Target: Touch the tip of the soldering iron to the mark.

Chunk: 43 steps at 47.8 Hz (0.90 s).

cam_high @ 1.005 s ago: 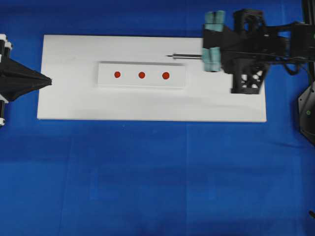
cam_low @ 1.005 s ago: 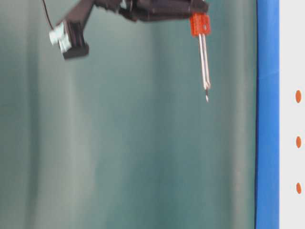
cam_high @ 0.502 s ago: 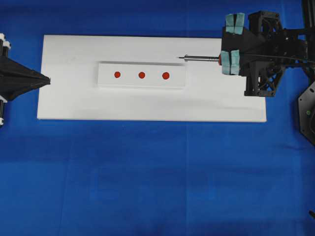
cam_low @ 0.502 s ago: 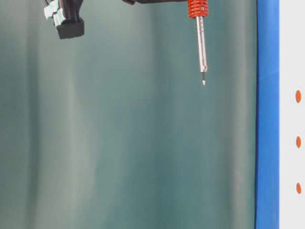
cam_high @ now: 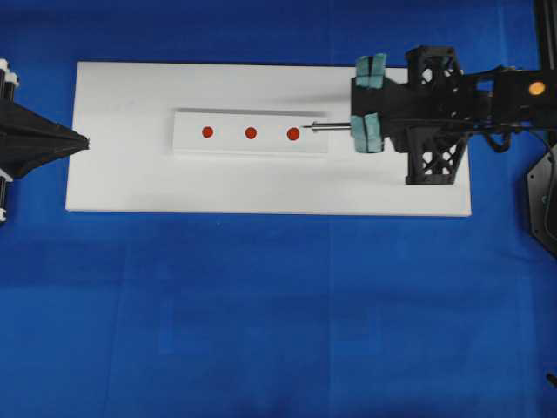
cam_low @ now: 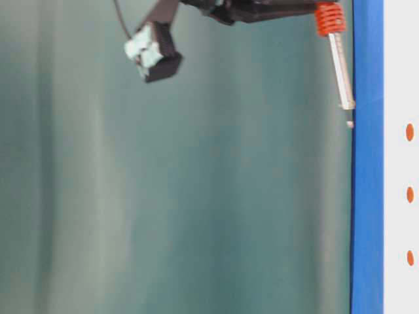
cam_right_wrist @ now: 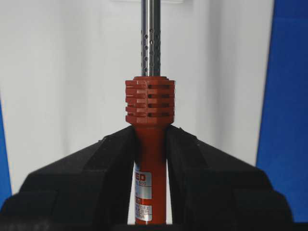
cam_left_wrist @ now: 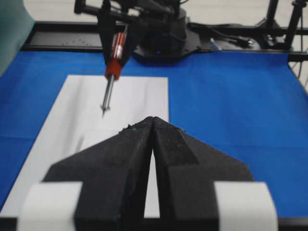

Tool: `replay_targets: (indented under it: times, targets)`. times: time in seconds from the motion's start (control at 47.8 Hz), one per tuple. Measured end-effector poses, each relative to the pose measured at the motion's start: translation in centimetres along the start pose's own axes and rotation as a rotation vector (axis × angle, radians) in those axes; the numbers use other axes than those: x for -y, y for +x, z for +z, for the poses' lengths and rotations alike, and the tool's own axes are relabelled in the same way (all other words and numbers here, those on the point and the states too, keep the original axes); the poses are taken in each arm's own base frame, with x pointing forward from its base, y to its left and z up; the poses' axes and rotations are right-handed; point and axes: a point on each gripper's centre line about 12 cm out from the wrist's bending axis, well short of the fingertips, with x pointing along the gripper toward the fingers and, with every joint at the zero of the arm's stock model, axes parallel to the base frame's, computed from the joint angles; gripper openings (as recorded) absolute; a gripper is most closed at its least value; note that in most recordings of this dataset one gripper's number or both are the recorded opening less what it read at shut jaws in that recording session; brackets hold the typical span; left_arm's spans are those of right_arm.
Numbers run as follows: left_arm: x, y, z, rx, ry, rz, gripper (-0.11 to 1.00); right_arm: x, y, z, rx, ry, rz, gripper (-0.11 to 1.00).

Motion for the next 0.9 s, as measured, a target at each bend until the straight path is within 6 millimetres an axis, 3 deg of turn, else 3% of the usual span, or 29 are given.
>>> replay_targets:
  times: [0.419,0.9]
  targets:
    - [0.0,0.0,0.0,0.000,0.000,0.000,0.00,-0.8,3.7,-0.4,-0.039,-0.016,0.017,0.06]
    - [0.0,0.0,0.0,0.000,-0.009,0.002,0.00,-0.7,4.6,-0.8,-0.053,-0.010,0.018,0.06]
